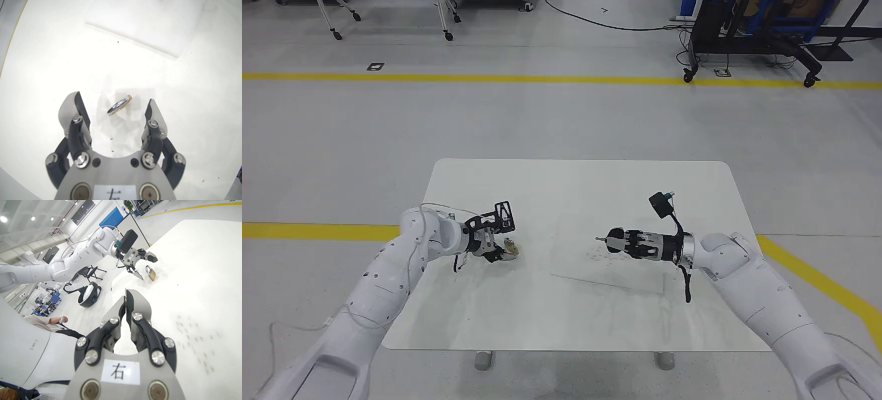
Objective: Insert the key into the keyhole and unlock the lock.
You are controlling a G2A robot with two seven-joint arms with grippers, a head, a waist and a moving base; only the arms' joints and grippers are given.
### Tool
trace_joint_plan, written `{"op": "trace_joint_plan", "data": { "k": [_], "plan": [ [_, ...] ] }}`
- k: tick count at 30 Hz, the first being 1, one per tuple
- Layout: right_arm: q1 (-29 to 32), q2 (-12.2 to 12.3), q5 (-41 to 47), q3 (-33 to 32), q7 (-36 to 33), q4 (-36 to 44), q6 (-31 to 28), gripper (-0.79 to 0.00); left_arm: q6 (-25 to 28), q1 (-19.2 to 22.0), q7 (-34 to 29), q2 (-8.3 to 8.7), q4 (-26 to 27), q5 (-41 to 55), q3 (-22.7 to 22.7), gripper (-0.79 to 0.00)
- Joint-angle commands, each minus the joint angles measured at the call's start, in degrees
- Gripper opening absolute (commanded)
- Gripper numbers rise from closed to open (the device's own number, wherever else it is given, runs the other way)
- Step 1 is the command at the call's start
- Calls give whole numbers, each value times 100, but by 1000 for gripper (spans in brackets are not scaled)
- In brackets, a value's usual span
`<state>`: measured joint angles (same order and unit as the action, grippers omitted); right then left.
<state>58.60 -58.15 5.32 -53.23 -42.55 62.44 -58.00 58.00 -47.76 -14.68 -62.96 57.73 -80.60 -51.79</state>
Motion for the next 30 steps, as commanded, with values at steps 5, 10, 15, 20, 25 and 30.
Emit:
{"op": "trace_joint_plan", "data": {
  "k": [5,10,15,20,25,30],
  "plan": [
    [0,0,0,0,0,0,0,-785,0,24,-43,38,87,80,184,-606],
    [0,0,0,0,0,0,0,-785,0,85,-18,67,70,193,344,-785],
    [0,0,0,0,0,0,0,-785,0,130,126,114,28,410,460,-785],
    [0,0,0,0,0,0,0,-785,0,172,277,169,-27,689,502,-785],
    [0,0,0,0,0,0,0,-785,0,252,-81,166,-124,951,582,-785],
    [0,0,0,0,0,0,0,-785,0,313,-351,133,-122,1152,694,-785]
  ]
}}
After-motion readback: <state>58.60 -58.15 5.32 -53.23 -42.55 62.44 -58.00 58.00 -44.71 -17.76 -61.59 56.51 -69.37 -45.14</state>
